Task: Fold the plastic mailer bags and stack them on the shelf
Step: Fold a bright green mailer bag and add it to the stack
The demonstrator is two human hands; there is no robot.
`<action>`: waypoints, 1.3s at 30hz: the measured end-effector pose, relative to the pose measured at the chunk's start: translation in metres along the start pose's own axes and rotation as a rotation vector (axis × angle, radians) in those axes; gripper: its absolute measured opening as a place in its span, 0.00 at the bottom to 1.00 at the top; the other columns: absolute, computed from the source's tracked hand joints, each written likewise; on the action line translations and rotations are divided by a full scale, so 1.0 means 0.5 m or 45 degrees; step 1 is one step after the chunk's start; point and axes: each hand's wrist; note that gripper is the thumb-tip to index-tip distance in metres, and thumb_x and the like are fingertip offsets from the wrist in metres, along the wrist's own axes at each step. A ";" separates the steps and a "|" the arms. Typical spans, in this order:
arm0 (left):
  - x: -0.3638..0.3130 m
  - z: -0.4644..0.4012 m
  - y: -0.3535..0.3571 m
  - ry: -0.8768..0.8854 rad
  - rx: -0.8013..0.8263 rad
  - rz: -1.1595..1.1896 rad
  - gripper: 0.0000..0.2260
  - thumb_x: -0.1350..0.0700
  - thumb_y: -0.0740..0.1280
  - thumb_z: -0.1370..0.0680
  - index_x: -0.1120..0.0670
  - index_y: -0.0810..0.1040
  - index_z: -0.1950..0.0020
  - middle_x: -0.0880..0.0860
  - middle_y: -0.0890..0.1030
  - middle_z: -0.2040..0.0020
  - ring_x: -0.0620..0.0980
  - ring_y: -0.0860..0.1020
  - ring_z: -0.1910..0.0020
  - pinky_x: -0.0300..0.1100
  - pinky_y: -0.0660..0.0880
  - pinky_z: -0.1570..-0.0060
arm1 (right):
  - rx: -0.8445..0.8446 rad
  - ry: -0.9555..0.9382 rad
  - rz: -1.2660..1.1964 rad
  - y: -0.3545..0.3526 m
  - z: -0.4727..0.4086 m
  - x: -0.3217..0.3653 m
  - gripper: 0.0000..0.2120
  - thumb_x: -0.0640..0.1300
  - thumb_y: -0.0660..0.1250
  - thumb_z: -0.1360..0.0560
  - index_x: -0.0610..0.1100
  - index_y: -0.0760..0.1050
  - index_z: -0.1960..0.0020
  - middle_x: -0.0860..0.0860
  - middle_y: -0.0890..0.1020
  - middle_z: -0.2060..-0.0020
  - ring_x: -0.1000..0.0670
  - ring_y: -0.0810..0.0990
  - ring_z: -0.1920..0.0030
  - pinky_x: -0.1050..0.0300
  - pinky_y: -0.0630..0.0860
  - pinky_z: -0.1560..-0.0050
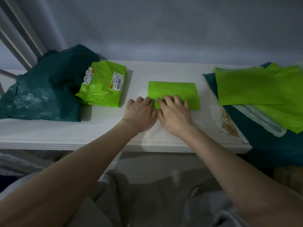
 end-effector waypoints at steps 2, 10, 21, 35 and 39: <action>-0.004 0.006 -0.001 -0.010 -0.010 -0.026 0.31 0.43 0.37 0.25 0.53 0.61 0.26 0.51 0.69 0.31 0.53 0.68 0.34 0.49 0.63 0.40 | -0.013 0.001 -0.009 0.001 0.003 -0.003 0.22 0.52 0.52 0.20 0.46 0.64 0.29 0.51 0.67 0.32 0.45 0.63 0.34 0.45 0.62 0.40; -0.025 0.001 -0.008 -0.017 -0.010 -0.060 0.23 0.45 0.48 0.20 0.47 0.57 0.25 0.53 0.70 0.31 0.55 0.68 0.34 0.51 0.60 0.37 | -0.020 0.001 -0.041 -0.003 0.015 -0.025 0.19 0.50 0.54 0.21 0.44 0.69 0.33 0.50 0.70 0.35 0.45 0.65 0.36 0.47 0.64 0.43; -0.031 -0.019 -0.020 -0.077 -0.087 0.029 0.18 0.47 0.50 0.19 0.50 0.73 0.36 0.53 0.72 0.37 0.55 0.67 0.36 0.49 0.64 0.43 | -0.003 0.116 -0.041 -0.016 0.021 -0.096 0.18 0.49 0.52 0.20 0.40 0.71 0.39 0.47 0.71 0.41 0.44 0.66 0.39 0.48 0.67 0.46; -0.102 -0.033 -0.011 0.286 -0.100 0.040 0.35 0.44 0.39 0.29 0.56 0.68 0.30 0.52 0.71 0.31 0.52 0.70 0.35 0.51 0.64 0.40 | 0.072 0.097 -0.025 -0.011 0.046 -0.115 0.24 0.50 0.54 0.20 0.42 0.61 0.28 0.47 0.66 0.34 0.43 0.62 0.35 0.46 0.66 0.43; -0.123 -0.044 0.000 0.243 -0.152 0.078 0.30 0.47 0.45 0.28 0.57 0.74 0.34 0.55 0.79 0.43 0.55 0.77 0.46 0.51 0.70 0.51 | 0.081 0.089 -0.046 -0.016 0.044 -0.123 0.23 0.49 0.55 0.21 0.41 0.62 0.28 0.47 0.67 0.35 0.43 0.63 0.36 0.46 0.67 0.44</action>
Point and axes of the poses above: each hand's wrist, its own z-axis away from the middle knuckle, its own y-axis out of the palm, x = y × z
